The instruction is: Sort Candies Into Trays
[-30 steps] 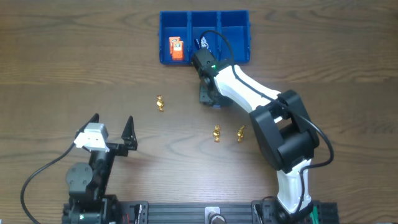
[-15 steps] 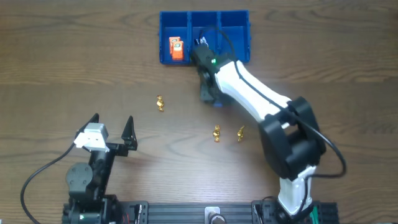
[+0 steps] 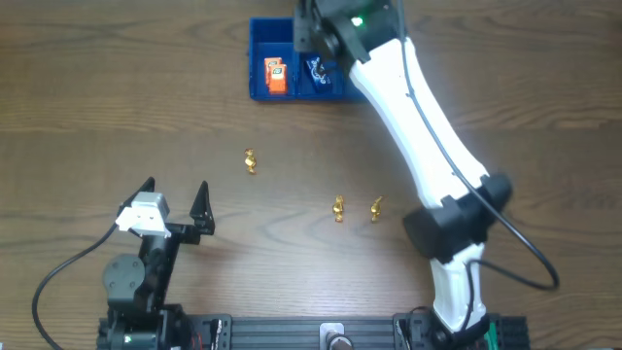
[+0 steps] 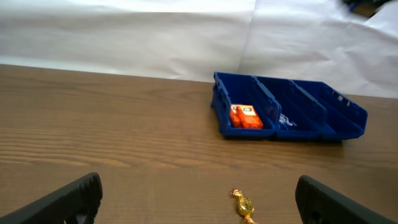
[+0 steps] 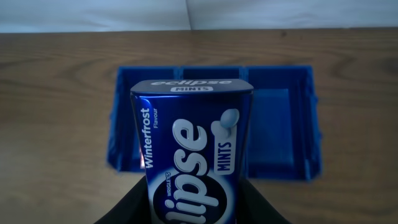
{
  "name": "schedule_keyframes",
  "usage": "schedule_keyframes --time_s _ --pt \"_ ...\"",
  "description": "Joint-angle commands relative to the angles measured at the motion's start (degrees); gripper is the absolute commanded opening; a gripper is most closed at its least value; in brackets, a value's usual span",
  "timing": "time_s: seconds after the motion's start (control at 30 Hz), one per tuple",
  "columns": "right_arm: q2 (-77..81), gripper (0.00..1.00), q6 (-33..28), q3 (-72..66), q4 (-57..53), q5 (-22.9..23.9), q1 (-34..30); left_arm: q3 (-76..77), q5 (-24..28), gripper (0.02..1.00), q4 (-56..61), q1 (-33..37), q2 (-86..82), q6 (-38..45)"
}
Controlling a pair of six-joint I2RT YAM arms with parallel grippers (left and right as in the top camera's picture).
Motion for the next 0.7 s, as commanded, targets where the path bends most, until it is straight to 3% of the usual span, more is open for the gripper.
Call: schedule_keyframes --time_s 0.03,0.37,0.5,0.63,0.7 --pt "8.2 0.226 -1.7 0.1 2.2 0.4 -2.0 -1.2 1.0 0.998 -1.8 0.2 -0.3 0.4" --pt "12.9 0.257 -1.5 0.1 4.9 -2.1 -2.9 -1.2 1.0 0.998 -1.8 0.2 -0.3 0.4" --pt "13.2 0.323 -1.5 0.1 5.0 -2.3 -2.9 -1.2 1.0 0.996 -1.8 0.2 -0.3 0.4" --pt "13.1 0.566 -1.5 0.1 5.0 -2.8 -2.8 -1.2 1.0 0.998 -1.8 0.2 -0.3 0.4" --pt "13.1 0.612 -1.5 0.1 5.0 -2.9 -2.8 -1.2 1.0 0.998 -1.8 0.2 -0.3 0.4"
